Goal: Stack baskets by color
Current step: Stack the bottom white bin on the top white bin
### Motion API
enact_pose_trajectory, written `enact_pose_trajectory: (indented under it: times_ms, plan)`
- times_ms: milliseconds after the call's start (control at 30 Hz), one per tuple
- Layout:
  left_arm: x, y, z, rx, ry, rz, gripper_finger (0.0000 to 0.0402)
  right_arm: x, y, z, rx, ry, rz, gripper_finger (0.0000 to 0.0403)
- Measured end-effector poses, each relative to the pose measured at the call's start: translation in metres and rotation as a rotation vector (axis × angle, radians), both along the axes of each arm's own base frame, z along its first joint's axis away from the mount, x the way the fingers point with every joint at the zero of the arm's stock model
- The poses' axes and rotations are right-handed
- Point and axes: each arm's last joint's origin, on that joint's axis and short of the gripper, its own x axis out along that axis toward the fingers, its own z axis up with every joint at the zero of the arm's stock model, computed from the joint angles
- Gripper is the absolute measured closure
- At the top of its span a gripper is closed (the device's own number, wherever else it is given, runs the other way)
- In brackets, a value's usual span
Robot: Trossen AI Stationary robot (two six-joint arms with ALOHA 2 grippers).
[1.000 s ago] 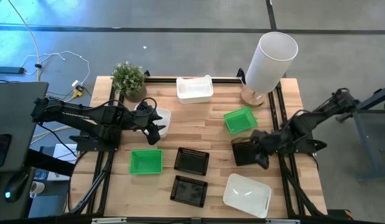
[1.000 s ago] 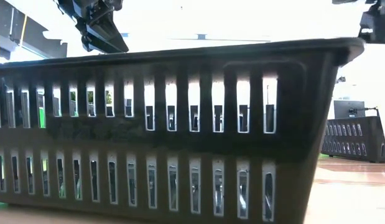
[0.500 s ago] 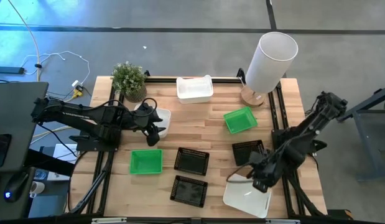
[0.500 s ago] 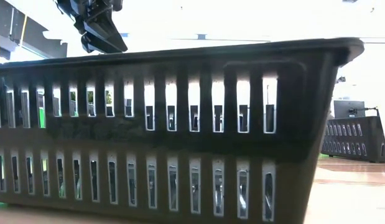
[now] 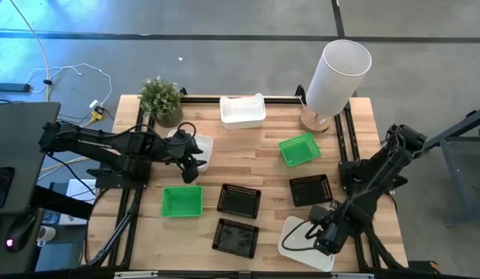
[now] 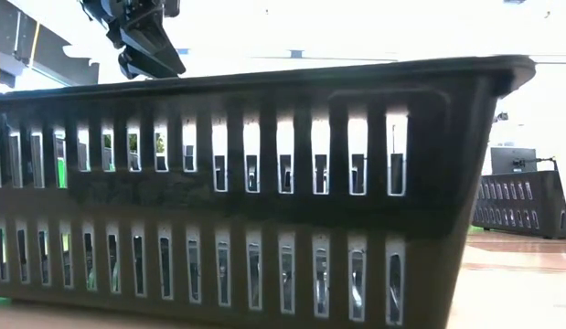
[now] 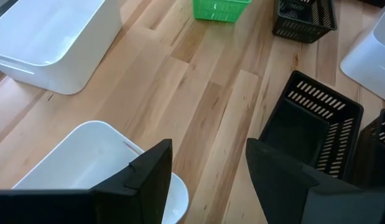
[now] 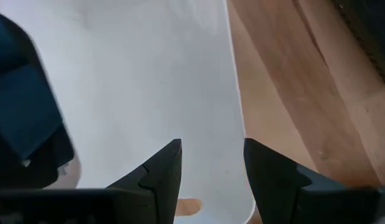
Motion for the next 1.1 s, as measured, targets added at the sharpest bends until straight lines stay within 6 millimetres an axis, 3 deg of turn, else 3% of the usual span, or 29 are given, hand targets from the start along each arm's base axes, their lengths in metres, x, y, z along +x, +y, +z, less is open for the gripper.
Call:
enact_pose_trajectory:
  times_ms: [367, 633, 1100]
  plan:
    - [0.0, 0.0, 0.0, 0.002, -0.001, 0.002, 0.0209, -0.003, 0.001, -0.006, -0.055, 0.032, -0.051, 0.0242]
    - [0.0, 0.0, 0.0, 0.002, 0.0, 0.002, 0.0209, -0.003, 0.013, -0.023, -0.075, 0.071, -0.057, 0.0242]
    - [0.0, 0.0, 0.0, 0.004, 0.0, 0.0, 0.0209, -0.004, 0.012, -0.019, -0.054, 0.081, -0.119, 0.0242]
